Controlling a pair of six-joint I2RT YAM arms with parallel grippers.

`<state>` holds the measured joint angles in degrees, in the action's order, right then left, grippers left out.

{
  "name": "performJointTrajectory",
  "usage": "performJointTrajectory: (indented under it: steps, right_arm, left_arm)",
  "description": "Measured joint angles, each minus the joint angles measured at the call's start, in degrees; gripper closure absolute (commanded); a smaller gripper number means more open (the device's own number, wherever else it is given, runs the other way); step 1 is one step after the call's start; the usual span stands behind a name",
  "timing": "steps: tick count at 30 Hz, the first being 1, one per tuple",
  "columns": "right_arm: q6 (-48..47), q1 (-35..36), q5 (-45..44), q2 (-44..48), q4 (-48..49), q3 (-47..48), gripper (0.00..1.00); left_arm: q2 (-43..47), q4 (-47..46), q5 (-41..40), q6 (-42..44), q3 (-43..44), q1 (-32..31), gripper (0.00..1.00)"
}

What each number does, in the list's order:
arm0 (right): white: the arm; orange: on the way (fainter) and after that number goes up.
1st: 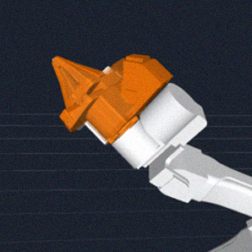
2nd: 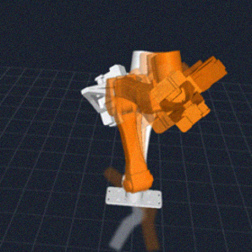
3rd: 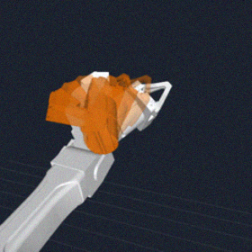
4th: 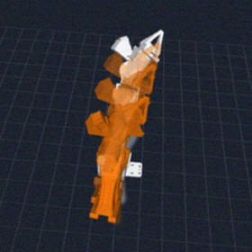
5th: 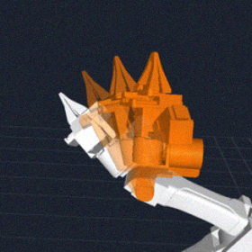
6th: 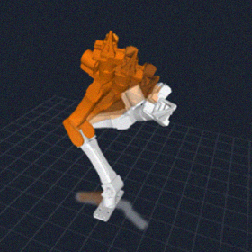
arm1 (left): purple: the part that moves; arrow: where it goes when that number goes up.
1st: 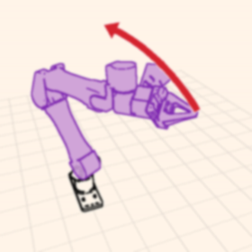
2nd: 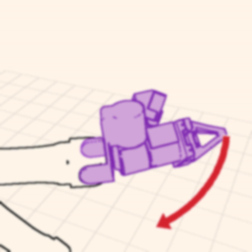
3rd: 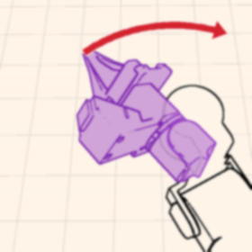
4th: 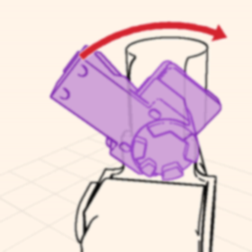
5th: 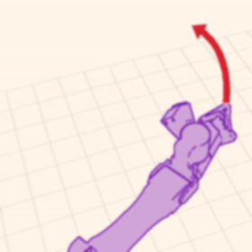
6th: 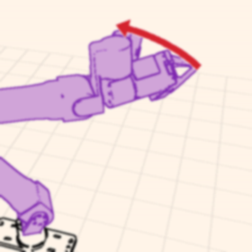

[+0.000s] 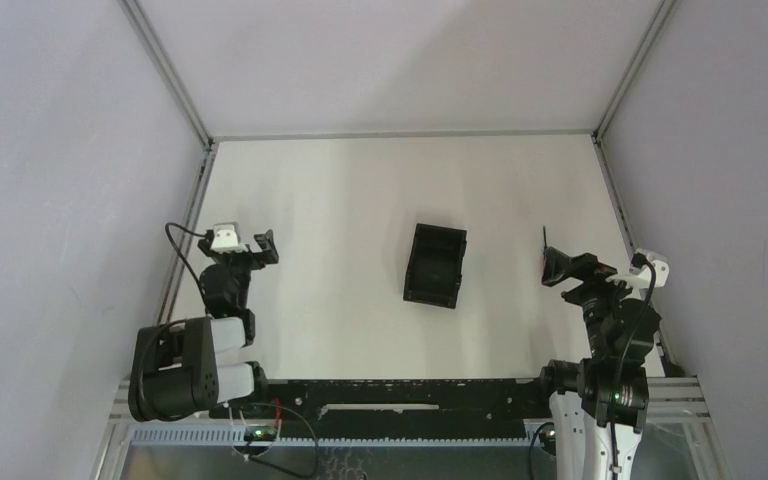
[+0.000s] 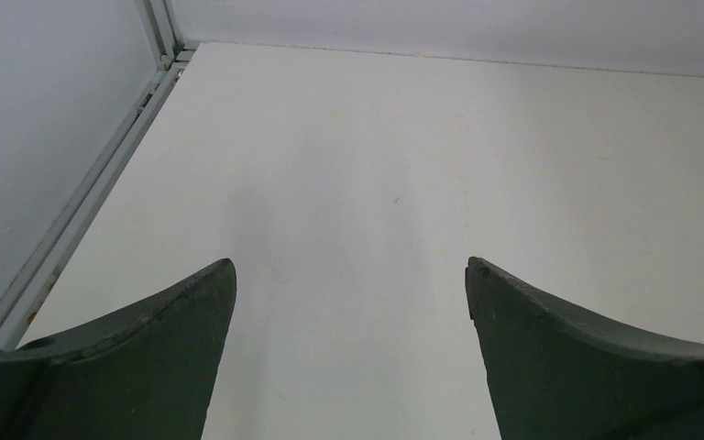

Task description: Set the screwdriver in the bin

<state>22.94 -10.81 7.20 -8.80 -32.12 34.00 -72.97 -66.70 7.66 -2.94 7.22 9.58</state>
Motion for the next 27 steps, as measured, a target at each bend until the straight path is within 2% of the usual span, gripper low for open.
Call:
performJointTrajectory:
  steps: [7,10,15,18,20,23,27]
  right_arm:
    - [-1.9,0.0,3.6,-3.0,5.4,2.2,0.03]
    - [-4.0,0.0,5.0,-13.8,5.2,10.3,0.03]
    - [-8.2,0.2,3.3,-40.1,-1.2,30.8,0.01]
    - [-10.2,0.4,0.5,-56.2,-6.2,39.9,0.0]
    - [-11.2,0.4,-1.3,-66.0,-8.8,42.3,0.01]
    - [-12.6,0.4,-2.8,-80.4,-13.1,41.7,0.08]
    - [-13.9,0.7,-2.9,-91.9,-16.0,40.5,0.1]
  left_arm:
    - [0.0,0.0,0.0,0.0,0.0,0.0,0.0]
    - [0.0,0.0,0.0,0.0,0.0,0.0,0.0]
    - [0.0,0.0,0.0,0.0,0.0,0.0,0.0]
    - [0.0,0.0,0.0,0.1,0.0,-0.1,0.0]
    - [0.0,0.0,-0.1,0.2,0.0,-0.1,0.0]
    - [0.0,0.0,-0.2,0.3,0.0,-0.2,0.0]
    - [0.0,0.1,-0.3,0.3,0.0,-0.2,0.0]
